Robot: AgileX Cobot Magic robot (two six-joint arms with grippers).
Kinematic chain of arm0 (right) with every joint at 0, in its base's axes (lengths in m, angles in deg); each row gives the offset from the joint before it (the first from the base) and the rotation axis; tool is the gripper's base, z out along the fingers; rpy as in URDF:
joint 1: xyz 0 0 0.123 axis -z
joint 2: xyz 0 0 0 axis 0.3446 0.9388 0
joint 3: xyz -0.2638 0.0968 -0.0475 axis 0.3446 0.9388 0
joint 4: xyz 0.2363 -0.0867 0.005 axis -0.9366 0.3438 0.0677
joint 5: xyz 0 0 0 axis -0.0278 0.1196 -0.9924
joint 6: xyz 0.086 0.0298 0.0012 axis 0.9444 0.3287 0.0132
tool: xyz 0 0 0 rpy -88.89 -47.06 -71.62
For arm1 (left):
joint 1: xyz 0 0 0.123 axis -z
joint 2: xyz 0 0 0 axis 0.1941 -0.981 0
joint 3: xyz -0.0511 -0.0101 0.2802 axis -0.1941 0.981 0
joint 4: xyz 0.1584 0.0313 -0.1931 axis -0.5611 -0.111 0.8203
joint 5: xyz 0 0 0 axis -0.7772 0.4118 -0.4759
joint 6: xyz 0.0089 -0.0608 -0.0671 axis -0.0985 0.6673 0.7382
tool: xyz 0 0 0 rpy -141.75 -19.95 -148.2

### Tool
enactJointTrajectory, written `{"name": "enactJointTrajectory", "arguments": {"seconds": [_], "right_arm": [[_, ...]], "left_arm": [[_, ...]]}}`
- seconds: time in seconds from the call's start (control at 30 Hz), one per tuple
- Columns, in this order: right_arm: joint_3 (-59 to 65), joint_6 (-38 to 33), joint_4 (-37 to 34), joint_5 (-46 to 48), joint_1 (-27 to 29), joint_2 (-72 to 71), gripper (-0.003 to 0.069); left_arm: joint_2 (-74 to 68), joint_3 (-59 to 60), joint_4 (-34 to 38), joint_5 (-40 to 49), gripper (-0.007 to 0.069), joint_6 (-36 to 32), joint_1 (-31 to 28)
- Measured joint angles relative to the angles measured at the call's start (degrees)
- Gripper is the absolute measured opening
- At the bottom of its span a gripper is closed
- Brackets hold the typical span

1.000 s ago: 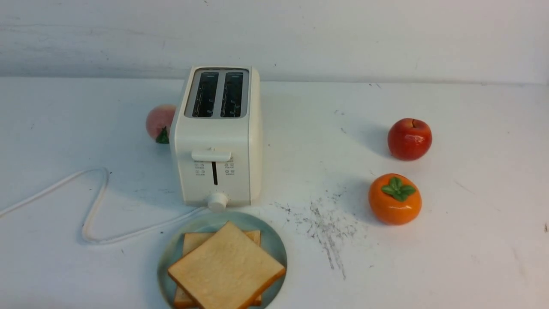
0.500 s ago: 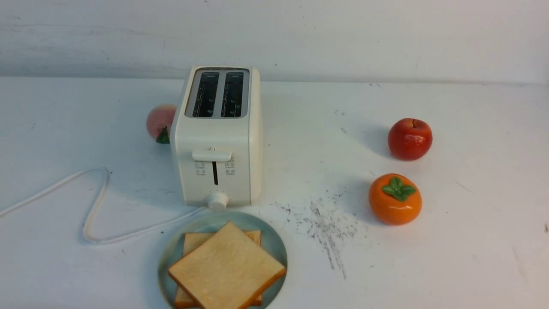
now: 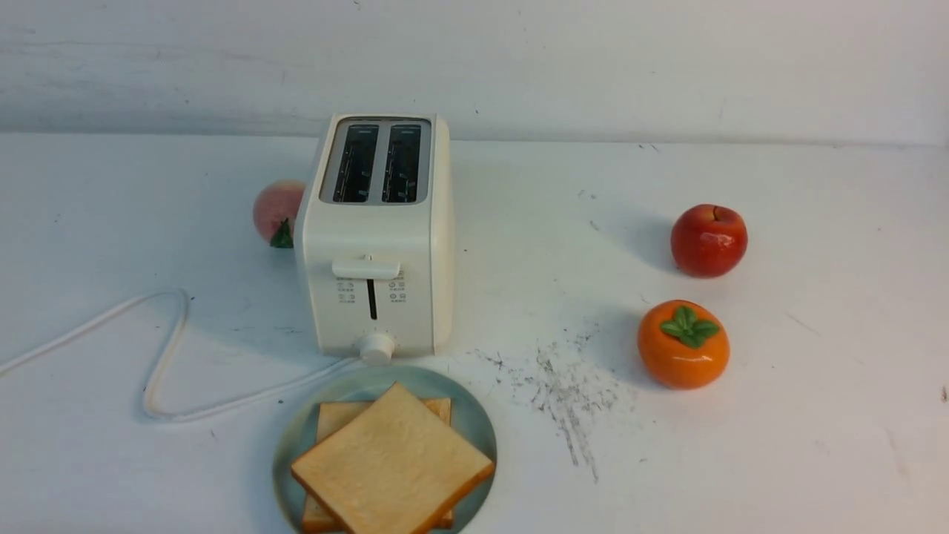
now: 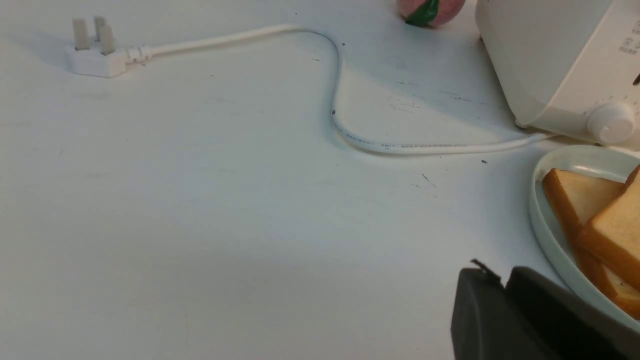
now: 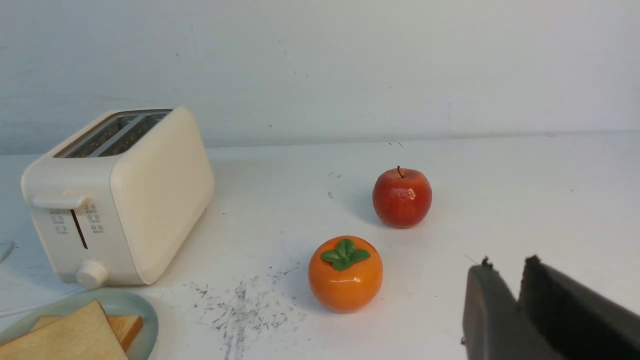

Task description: Take toasted bread from bread machine on white table place on plate.

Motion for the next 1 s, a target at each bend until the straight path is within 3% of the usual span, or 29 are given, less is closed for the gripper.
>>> {"name": "enactJointTrajectory", "arguments": {"seconds": [0.17, 0.43, 0.67, 1.0], "right_arm": [[3.2, -0.3, 6.0, -2.8, 0.0, 0.0, 0.0107], [19.5, 16.5, 20.2, -12.1, -1.7, 0.0, 0.0114], [26.9, 18.5, 22.3, -16.3, -6.3, 0.0, 0.012], [26.9, 18.6, 22.1, -16.2, -6.9, 0.0, 0.0132]], "left_arm": [[0.0, 0.0, 0.0, 0.1, 0.0071, 0.0, 0.0], [0.0, 0.0, 0.0, 0.0, 0.0077, 0.0, 0.0], [0.0, 0.0, 0.0, 0.2, 0.0089, 0.0, 0.0], [0.0, 0.1, 0.0, 0.2, 0.0091, 0.0, 0.0]]}}
